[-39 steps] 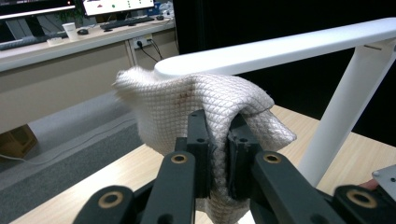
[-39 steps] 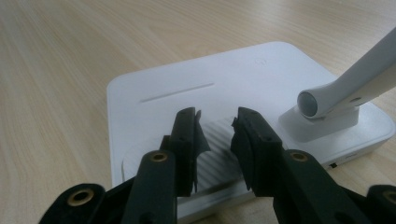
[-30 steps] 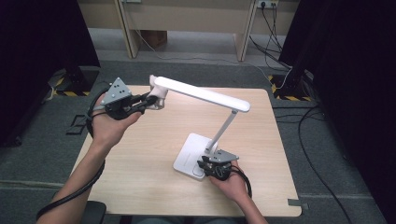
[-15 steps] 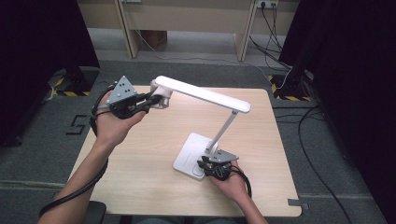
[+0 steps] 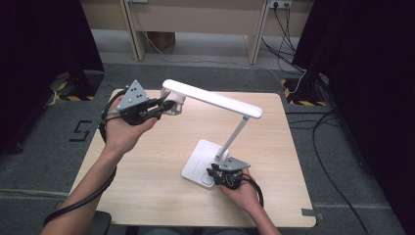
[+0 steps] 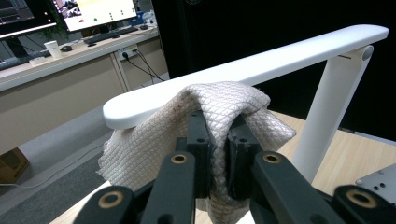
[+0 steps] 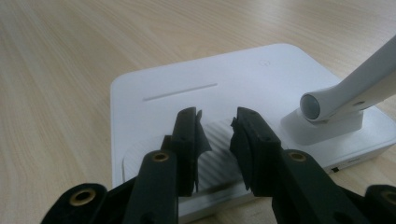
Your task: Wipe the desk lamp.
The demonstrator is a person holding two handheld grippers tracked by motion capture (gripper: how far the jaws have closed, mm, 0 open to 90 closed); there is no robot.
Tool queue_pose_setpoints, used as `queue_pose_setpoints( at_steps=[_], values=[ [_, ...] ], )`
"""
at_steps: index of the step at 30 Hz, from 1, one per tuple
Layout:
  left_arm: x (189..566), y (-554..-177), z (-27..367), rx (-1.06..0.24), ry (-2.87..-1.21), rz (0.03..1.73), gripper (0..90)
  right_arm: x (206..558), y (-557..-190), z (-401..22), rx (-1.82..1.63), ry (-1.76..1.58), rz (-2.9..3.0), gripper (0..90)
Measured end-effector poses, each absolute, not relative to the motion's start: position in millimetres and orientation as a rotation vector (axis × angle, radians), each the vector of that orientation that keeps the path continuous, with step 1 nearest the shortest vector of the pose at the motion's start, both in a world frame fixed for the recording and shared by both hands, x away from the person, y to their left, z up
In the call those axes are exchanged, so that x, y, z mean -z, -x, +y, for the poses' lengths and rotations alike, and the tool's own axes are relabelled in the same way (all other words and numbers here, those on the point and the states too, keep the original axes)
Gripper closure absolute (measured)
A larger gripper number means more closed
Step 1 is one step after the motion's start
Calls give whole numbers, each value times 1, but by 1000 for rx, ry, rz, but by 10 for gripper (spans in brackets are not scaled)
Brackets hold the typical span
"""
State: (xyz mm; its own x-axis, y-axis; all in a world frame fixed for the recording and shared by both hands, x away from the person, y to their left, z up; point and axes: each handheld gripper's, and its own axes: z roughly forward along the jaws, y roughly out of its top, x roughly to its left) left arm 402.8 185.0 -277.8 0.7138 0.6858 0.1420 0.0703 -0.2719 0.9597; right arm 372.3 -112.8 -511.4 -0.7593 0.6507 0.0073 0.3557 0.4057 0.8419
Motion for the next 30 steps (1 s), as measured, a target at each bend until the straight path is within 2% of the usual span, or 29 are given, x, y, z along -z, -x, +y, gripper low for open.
queue_pose_setpoints(
  at_steps=[30],
  values=[
    [279, -400, 153, -618, -1789, 523, 818, 512, -372, -112, -1288, -869, 2343, 704]
  ],
)
